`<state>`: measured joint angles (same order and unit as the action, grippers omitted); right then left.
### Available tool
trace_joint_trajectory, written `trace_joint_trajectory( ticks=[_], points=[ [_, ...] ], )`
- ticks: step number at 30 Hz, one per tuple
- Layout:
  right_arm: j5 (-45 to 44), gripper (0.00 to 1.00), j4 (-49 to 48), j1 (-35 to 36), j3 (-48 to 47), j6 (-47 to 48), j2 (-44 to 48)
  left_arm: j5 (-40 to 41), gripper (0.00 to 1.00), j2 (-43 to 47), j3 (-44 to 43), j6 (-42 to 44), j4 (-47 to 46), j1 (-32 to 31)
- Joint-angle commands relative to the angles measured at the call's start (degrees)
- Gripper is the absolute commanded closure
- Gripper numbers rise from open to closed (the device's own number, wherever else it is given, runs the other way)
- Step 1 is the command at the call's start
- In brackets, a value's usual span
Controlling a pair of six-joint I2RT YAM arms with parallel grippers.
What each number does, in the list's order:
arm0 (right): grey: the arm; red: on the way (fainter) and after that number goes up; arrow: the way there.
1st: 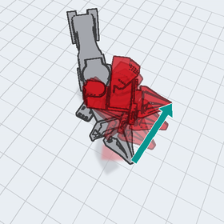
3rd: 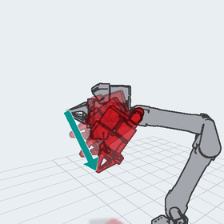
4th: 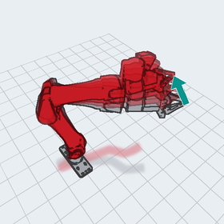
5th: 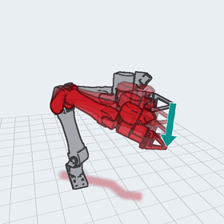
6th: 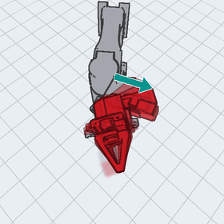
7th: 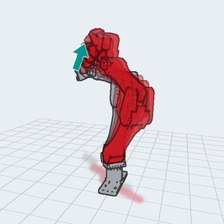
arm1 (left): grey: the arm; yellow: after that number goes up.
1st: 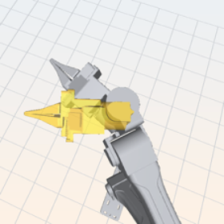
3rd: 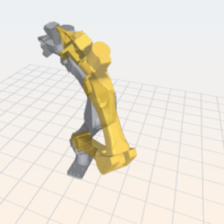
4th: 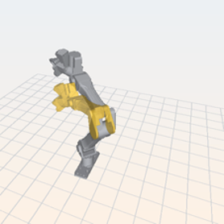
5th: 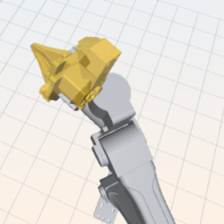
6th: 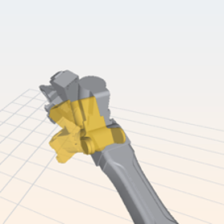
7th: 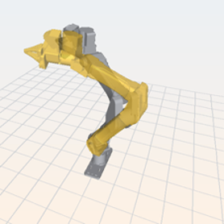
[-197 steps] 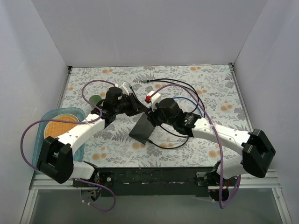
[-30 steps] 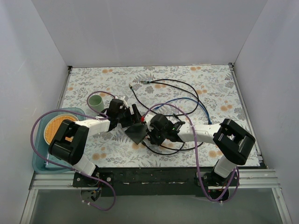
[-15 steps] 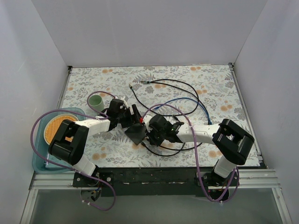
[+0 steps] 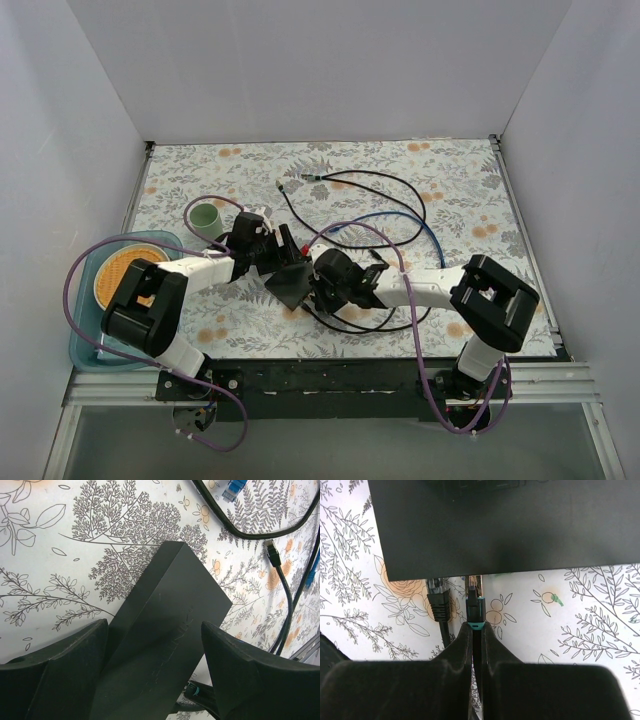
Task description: Insert the plug into the switch port
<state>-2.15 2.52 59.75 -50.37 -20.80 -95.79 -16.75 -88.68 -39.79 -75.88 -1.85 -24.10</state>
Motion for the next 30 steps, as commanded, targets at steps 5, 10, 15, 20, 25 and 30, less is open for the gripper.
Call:
trace_joint_trajectory(
  ticks=[5,10,15,20,25,30],
  points=[
    [-7.4,0.99,-4.2,-0.1,1.2,-3.3,0.4,-6.8,0.30,1.9,2.3,-2.3,2.1,-1.0],
    [-7.0,0.99,-6.7,-0.1,1.8,-3.0,0.1,-8.6,0.39,2.3,3.4,-3.0,-0.3,-1.0],
    [-7.5,0.99,-8.9,-0.1,2.0,-2.8,0.3,-9.5,0.43,3.2,4.7,-3.4,-1.0,-1.0],
    [-8.5,0.99,-11.4,-0.1,1.6,-2.6,0.4,-11.5,0.48,3.5,6.0,-4.1,-2.2,-1.1],
    [-8.7,0.99,-12.5,-0.2,-0.8,-1.9,-1.2,-12.9,0.51,4.4,7.4,-4.7,-3.0,-1.7],
    [-8.9,0.99,-14.2,-0.2,-2.6,-1.2,-2.4,-15.2,0.54,5.3,7.9,-5.2,-3.2,-2.6]
  ],
)
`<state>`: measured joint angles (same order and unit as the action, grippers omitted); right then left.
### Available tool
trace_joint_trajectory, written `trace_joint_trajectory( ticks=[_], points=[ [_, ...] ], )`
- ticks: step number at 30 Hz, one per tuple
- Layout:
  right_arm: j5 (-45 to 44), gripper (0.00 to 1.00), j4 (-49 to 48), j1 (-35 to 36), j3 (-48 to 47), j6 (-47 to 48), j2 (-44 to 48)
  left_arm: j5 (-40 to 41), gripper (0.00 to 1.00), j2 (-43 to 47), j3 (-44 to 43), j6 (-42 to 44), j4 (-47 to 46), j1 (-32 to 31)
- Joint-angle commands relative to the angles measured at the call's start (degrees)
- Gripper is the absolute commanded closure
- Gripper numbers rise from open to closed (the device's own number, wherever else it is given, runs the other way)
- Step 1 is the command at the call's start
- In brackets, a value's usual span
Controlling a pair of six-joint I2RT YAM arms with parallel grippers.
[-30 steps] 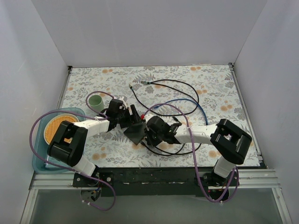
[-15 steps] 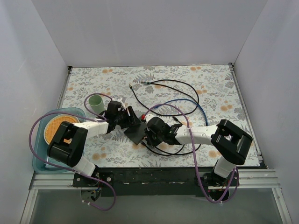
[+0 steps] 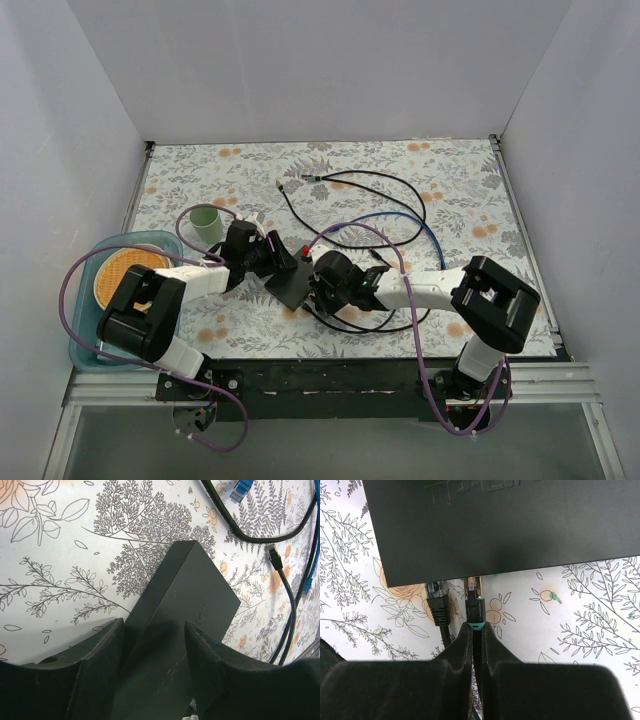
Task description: Insert the plug into the switch port
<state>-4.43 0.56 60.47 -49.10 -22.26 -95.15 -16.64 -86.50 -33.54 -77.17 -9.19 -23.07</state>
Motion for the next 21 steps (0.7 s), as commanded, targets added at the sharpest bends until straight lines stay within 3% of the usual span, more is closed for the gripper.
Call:
trace_joint_trajectory(
  ticks=[1,12,21],
  points=[
    [-6.9,0.99,-12.6,-1.1,-4.2,0.5,-3.1,-16.3,0.55,3.2,1.7,-4.0,4.3,-4.0],
    [-6.1,0.99,-24.3,-1.3,-0.6,4.2,-1.4,-22.5,0.58,6.2,2.8,-4.3,4.3,-5.2],
    [-9.5,0.99,-30.8,-1.3,2.9,5.5,2.4,-24.5,0.61,3.7,4.2,-4.3,4.8,-6.1]
  ],
)
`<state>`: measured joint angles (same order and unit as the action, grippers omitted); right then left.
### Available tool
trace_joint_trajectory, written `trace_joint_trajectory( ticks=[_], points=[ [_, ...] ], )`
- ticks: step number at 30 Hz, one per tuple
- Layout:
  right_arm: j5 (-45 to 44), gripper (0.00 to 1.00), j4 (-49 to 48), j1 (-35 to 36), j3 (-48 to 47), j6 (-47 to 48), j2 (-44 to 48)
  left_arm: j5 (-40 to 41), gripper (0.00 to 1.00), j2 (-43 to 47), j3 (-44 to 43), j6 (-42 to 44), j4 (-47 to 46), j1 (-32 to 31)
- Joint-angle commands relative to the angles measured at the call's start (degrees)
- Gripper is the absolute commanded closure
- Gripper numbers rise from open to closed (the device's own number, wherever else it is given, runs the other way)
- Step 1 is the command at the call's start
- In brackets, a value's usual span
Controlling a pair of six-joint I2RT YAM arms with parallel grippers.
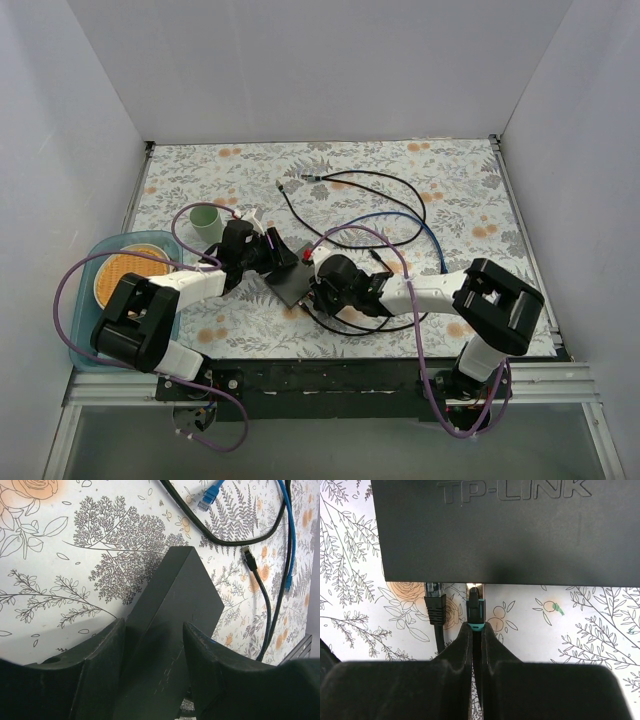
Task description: Insert the plug into the switch port
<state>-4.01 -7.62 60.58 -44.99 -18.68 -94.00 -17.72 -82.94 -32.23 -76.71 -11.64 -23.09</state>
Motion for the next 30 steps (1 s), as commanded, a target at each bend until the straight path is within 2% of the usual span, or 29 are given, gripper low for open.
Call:
trace_joint_trajectory(
  ticks=[1,10,22,24,25,26,29,30],
  points=[
    [-10.6,0.99,-22.8,-1.4,-0.9,2.0,1.4,-23.2,0.61,-0.3,3.1,-4.9,7.5,-6.1],
    [-11.3,0.99,-24.9,-1.4,1.9,2.1,2.4,-21.4,0.61,-4.2,4.7,-5.2,8.3,-6.1],
    [-7.9,0.99,-21.0,-1.4,2.0,2.0,0.6,-19.5,0.58,-4.2,3.8,-4.0,9.4,-6.1],
    [-7.9,0.99,-18.5,-1.5,2.0,2.2,0.4,-16.2,0.48,-3.8,3.2,-3.6,11.3,-6.1],
    [-8.0,0.94,-17.4,-1.5,2.0,2.2,0.5,-14.6,0.44,-3.6,2.1,-3.4,13.5,-6.1],
    [-8.1,0.83,-16.1,-1.5,1.9,2.1,0.6,-13.0,0.35,-3.3,1.5,-2.5,14.9,-6.0],
    [-8.6,0.63,-11.0,-1.5,2.0,1.8,0.9,-5.9,0.25,-3.0,-1.9,-1.3,19.9,-5.3],
    [-10.0,0.59,-9.1,-1.4,1.9,0.7,1.1,-4.5,0.22,-3.3,-2.7,-1.3,22.1,-4.1]
  ],
)
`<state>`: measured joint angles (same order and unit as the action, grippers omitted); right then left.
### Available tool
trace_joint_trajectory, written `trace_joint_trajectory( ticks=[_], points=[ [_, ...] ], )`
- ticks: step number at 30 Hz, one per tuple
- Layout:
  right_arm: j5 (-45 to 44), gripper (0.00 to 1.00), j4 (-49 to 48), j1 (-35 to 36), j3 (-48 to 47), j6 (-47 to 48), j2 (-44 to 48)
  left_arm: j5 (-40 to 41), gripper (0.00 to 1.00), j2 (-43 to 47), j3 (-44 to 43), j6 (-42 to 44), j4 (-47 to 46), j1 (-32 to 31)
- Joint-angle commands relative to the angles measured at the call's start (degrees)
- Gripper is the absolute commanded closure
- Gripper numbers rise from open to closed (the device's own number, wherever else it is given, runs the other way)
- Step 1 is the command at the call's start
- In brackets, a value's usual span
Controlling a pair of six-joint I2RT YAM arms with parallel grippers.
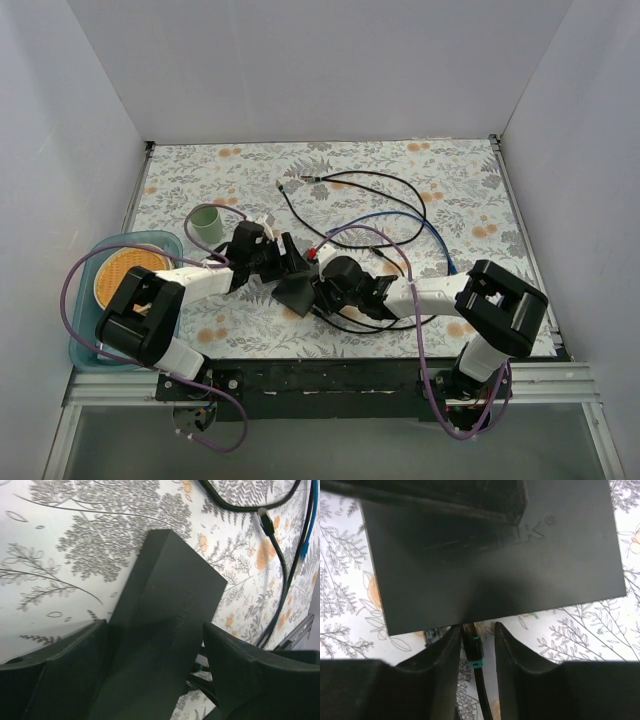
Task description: Insert the plug into the switch port
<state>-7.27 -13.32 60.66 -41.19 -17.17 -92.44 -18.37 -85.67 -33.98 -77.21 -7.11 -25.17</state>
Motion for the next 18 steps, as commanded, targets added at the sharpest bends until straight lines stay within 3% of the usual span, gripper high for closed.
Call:
trace_joint_trajectory(
  ticks=[1,7,13,18],
  points=[
    [-7.2,0.56,-0.2,-1.6,-2.1,-1.3,-0.2,-2.1,0.21,-0.7,-1.6,-0.7,18.3,-1.2],
    [-7.9,0.34,8.5,-1.5,-2.3,-1.0,2.4,-1.1,0.13,-2.3,-5.1,0.8,19.3,5.1],
    [-10.1,0.16,10.2,-1.6,-2.1,1.1,8.2,-0.1,0.04,1.0,-10.6,1.6,20.8,7.7],
    [-16.6,0.07,12.4,-2.5,-7.0,3.4,13.0,3.8,0.02,4.2,-16.5,2.1,23.8,8.5]
  ],
)
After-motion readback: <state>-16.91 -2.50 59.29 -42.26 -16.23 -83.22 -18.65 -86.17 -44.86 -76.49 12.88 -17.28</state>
